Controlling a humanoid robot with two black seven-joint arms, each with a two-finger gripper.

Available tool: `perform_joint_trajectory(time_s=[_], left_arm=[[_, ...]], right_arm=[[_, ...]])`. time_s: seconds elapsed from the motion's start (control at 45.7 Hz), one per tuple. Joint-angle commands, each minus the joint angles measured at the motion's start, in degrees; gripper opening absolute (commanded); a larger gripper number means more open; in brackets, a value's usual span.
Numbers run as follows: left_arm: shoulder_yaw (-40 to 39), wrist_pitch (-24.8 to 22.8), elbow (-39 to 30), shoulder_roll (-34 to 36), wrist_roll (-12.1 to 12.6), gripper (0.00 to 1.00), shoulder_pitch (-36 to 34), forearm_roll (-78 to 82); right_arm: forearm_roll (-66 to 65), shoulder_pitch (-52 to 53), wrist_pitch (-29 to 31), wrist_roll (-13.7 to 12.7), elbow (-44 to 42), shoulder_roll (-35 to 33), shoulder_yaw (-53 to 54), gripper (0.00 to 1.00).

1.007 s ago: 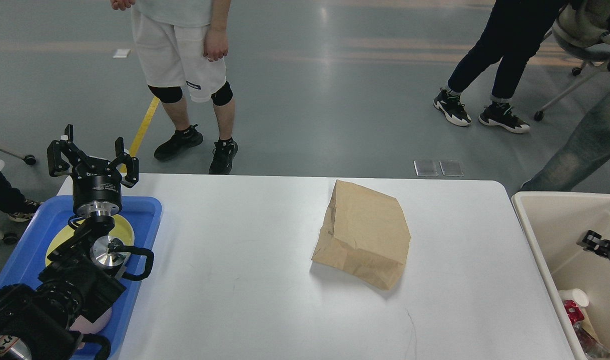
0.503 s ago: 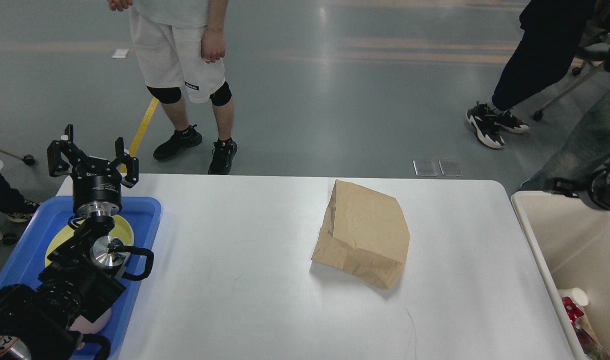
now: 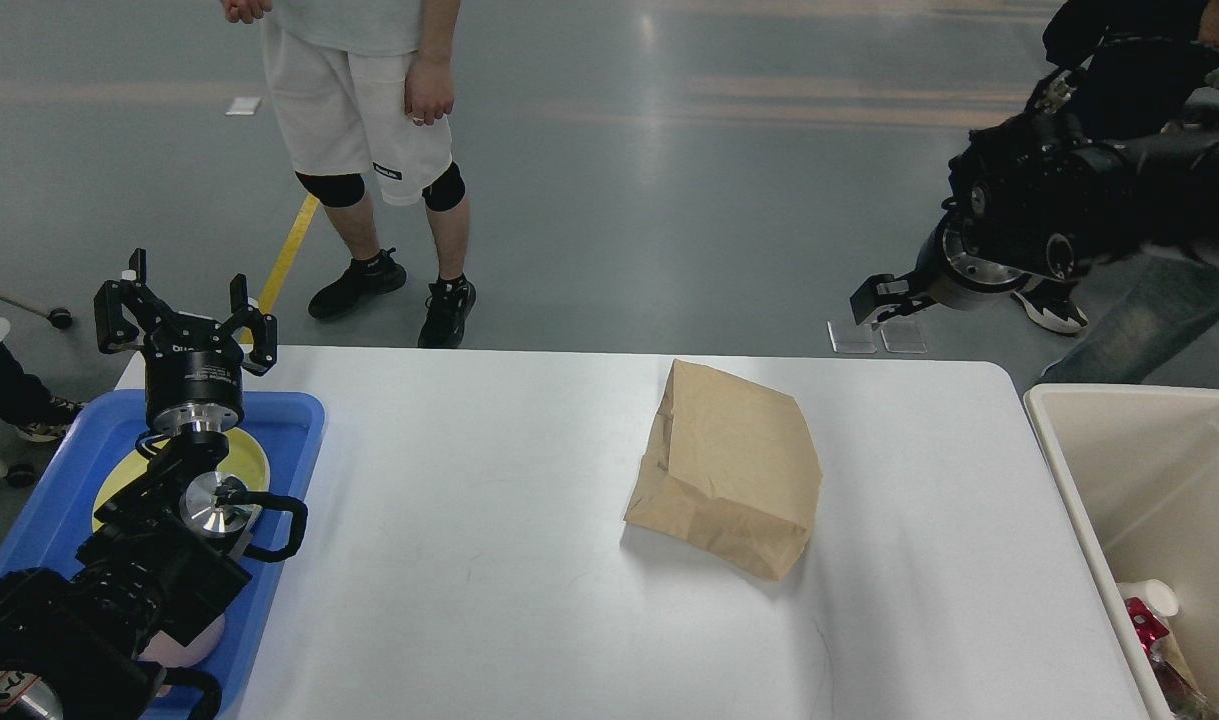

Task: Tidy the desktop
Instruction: 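Move the right gripper back over the table toward the paper bag, then lower the right gripper onto the top of the brown paper bag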

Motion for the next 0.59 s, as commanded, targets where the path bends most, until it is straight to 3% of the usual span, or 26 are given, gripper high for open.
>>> perform_joint_trajectory(time_s=[0.0, 0.131, 0.219, 0.481, 0.569], left_arm=[[0.0, 0.0, 0.0, 0.0, 0.0, 0.96, 0.0, 0.0], [0.0, 0.0, 0.0, 0.0, 0.0, 0.96, 0.0, 0.0], [0.0, 0.0, 0.0, 0.0, 0.0, 0.96, 0.0, 0.0], [0.0, 0.0, 0.0, 0.0, 0.0, 0.96, 0.0, 0.0], [0.0, 0.0, 0.0, 0.0, 0.0, 0.96, 0.0, 0.0]], right_arm=[[0.0, 7.1, 8.1, 0.1, 4.9, 2.7, 2.0, 1.00], [0.7, 12.4, 15.8, 0.2, 8.8, 1.8, 6.7, 1.00], [2.6, 12.0, 16.8, 0.2, 9.1, 0.2, 9.0, 1.00], [8.4, 0.4, 8.1, -0.2, 5.1, 1.1, 12.5, 1.00], [8.4, -1.9, 5.0, -0.3, 3.3, 4.7, 12.7, 1.00]])
